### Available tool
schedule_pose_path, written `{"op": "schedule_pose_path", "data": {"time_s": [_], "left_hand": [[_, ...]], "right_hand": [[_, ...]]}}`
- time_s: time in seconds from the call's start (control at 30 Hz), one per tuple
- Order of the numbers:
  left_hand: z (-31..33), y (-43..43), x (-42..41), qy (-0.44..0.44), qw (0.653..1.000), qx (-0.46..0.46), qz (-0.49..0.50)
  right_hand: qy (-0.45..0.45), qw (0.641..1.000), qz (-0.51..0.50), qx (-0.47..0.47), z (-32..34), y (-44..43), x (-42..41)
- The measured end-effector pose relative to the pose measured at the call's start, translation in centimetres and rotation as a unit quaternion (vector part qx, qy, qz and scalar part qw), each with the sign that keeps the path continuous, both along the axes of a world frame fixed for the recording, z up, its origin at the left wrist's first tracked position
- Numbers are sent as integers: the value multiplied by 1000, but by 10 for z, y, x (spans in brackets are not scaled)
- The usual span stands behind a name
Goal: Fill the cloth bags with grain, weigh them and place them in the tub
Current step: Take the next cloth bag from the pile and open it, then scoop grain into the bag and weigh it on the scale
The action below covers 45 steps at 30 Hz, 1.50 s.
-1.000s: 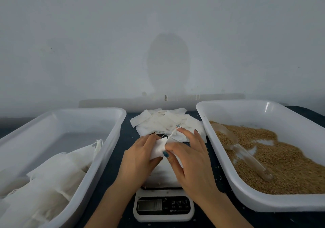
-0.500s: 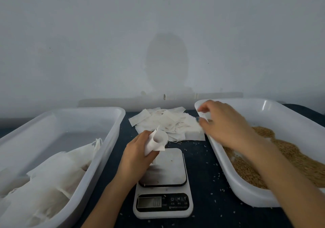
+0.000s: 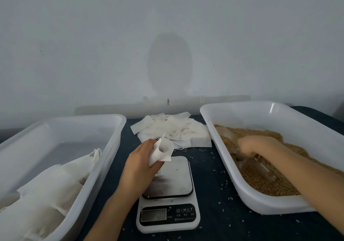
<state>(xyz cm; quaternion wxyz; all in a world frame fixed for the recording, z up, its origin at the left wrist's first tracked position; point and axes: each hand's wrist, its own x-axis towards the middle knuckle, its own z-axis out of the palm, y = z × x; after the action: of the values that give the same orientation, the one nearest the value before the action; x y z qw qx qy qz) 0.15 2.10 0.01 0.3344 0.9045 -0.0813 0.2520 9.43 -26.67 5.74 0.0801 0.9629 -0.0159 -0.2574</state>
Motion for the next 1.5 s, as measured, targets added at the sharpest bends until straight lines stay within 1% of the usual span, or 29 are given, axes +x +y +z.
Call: {"op": "schedule_pose_path", "data": {"time_s": [0.07, 0.13, 0.17, 0.23, 0.27, 0.3, 0.33, 0.43, 0.5, 0.53, 0.6, 0.63, 0.7, 0.77, 0.83, 0.93, 1.03, 1.27, 1.33, 1.4, 1.43, 1.5], "left_hand": [[1, 0, -1, -2, 1000, -1, 0], [1, 1, -1, -4, 1000, -1, 0], [1, 1, -1, -3, 1000, 0, 0], [1, 1, -1, -2, 1000, 2, -1], [1, 1, -1, 0, 1000, 2, -2], [1, 1, -1, 2, 1000, 1, -1], [1, 1, -1, 3, 1000, 0, 0], [0, 2, 0, 0, 1000, -1, 0], [-1, 3, 0, -1, 1000, 1, 2], [-1, 3, 0, 0, 1000, 1, 2], [-1, 3, 1, 2, 1000, 4, 3], [-2, 3, 1, 3, 1000, 6, 3], [-1, 3, 1, 4, 1000, 10, 2], [-1, 2, 0, 5, 1000, 14, 2], [0, 2, 0, 6, 1000, 16, 2], [0, 3, 0, 9, 1000, 19, 2], [0, 2, 0, 11, 1000, 21, 4], [1, 2, 0, 10, 1000, 10, -2], [2, 2, -1, 10, 1000, -9, -10], [3, 2, -1, 12, 999, -47, -11], [3, 2, -1, 17, 997, -71, -8], [4, 0, -1, 28, 991, -131, -14]], "right_hand": [[0, 999, -11, 35, 3, -3, 1], [0, 993, -38, 111, 3, -10, 4], [-3, 983, -62, 171, 0, -15, 8], [-14, 943, -136, 303, -7, -23, 16], [-31, 925, -167, 339, -10, -27, 20], [-57, 918, -187, 344, -12, -29, 25], [-92, 923, -193, 319, -13, -31, 28], [-174, 940, -203, 211, -16, -32, 32], [-174, 961, -168, 134, -19, -32, 28], [-162, 973, -132, 100, -21, -29, 27], [-141, 985, -70, 74, -24, -21, 23], [-133, 986, -48, 85, -26, -16, 23], [-114, 982, -37, 144, -28, -5, 21], [-98, 977, -50, 184, -31, 2, 24], [-85, 969, -84, 216, -31, 6, 19], [-85, 940, -127, 305, -31, 2, 18], [-35, 918, -137, 372, -33, -9, 23], [-49, 846, -196, 494, -32, -14, 27], [-44, 820, -215, 528, -29, -14, 30], [-44, 797, -236, 554, -24, -12, 31], [-48, 791, -244, 560, -23, -12, 31], [-57, 796, -245, 550, -18, -13, 31]]}}
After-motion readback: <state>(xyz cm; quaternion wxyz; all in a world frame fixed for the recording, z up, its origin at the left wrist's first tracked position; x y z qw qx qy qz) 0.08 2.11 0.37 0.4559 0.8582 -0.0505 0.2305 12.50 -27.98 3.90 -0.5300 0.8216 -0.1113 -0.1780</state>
